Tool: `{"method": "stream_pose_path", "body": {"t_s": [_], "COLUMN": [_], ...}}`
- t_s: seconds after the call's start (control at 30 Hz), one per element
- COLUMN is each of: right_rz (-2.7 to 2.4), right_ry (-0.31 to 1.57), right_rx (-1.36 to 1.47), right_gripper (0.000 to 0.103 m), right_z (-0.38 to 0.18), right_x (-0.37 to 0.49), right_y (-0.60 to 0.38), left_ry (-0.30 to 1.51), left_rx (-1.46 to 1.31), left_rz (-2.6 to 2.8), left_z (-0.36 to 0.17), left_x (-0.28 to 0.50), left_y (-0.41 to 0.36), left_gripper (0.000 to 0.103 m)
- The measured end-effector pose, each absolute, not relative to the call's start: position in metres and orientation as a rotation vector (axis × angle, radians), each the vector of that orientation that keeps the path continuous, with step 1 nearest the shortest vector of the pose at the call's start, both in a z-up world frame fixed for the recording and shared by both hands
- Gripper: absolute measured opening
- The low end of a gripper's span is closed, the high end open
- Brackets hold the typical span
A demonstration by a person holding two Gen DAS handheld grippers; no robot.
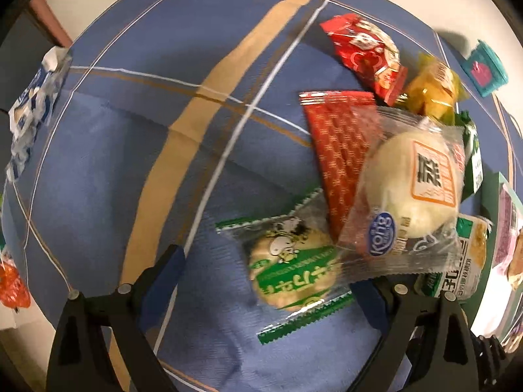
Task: Organize snacks
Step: 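Grasp the jelly cup with the right tool while the left tool grasps the green biscuit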
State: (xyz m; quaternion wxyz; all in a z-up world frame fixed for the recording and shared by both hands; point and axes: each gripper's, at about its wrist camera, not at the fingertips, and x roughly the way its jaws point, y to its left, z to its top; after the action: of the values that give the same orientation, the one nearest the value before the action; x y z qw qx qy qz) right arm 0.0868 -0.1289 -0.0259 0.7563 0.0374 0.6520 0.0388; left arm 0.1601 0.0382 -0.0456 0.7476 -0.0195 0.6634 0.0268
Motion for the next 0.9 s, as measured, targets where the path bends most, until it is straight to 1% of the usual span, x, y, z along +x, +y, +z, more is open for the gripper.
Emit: {"method": "stream_pose_path", "body": {"t_s": [0.1, 0.17, 0.2, 0.27, 0.33, 0.37, 0.5, 0.53, 0.57, 0.63, 0.73, 0.9], "right_rz": [0.079, 0.079, 0.074, 0.067, 0.067, 0.067, 0.056, 0.056, 0.058, 0.059, 0.058, 0.065], "right_ry": [1.422, 1.426, 1.428, 1.423, 1.418, 1.415, 1.404, 1.402, 1.401, 1.397, 1.397, 1.375], "right_rx": [0.038, 0.009, -0.014, -0.059, -0.061, -0.058, -0.043, -0.037, -0.026, -0.028, -0.028, 0.005], "right_gripper": [0.066, 0.065, 0.063, 0.061, 0.061, 0.060, 0.046, 0.046, 0.046, 0.046, 0.046, 0.040], "right_z": [-0.029, -0.032, -0.034, -0.038, -0.039, -0.040, -0.039, -0.040, -0.040, -0.041, -0.040, -0.028], "right_x": [0.083, 0.081, 0.080, 0.076, 0.071, 0.069, 0.064, 0.064, 0.063, 0.060, 0.062, 0.065], "right_y": [-0.123, -0.119, -0.117, -0.111, -0.110, -0.111, -0.122, -0.126, -0.129, -0.131, -0.135, -0.140], "left_ry": [1.452, 1.450, 1.448, 1.445, 1.443, 1.444, 1.437, 1.435, 1.431, 1.418, 1.412, 1.408], "left_rx": [-0.051, -0.061, -0.061, -0.061, -0.064, -0.064, -0.072, -0.074, -0.073, -0.073, -0.089, -0.175], "left_rz": [0.053, 0.031, 0.025, 0.007, -0.002, -0.002, -0.017, -0.023, -0.031, -0.040, -0.043, -0.065], "left_z": [-0.048, -0.049, -0.048, -0.048, -0.050, -0.050, -0.045, -0.044, -0.043, -0.033, -0.032, -0.028], "left_x": [0.159, 0.154, 0.149, 0.148, 0.146, 0.146, 0.142, 0.141, 0.140, 0.140, 0.139, 0.137], "left_y": [0.048, 0.048, 0.045, 0.036, 0.024, 0.022, 0.018, 0.016, 0.015, 0.012, 0.010, 0.019], "left_gripper": [0.094, 0.086, 0.084, 0.077, 0.075, 0.074, 0.071, 0.067, 0.060, 0.053, 0.051, 0.051]}}
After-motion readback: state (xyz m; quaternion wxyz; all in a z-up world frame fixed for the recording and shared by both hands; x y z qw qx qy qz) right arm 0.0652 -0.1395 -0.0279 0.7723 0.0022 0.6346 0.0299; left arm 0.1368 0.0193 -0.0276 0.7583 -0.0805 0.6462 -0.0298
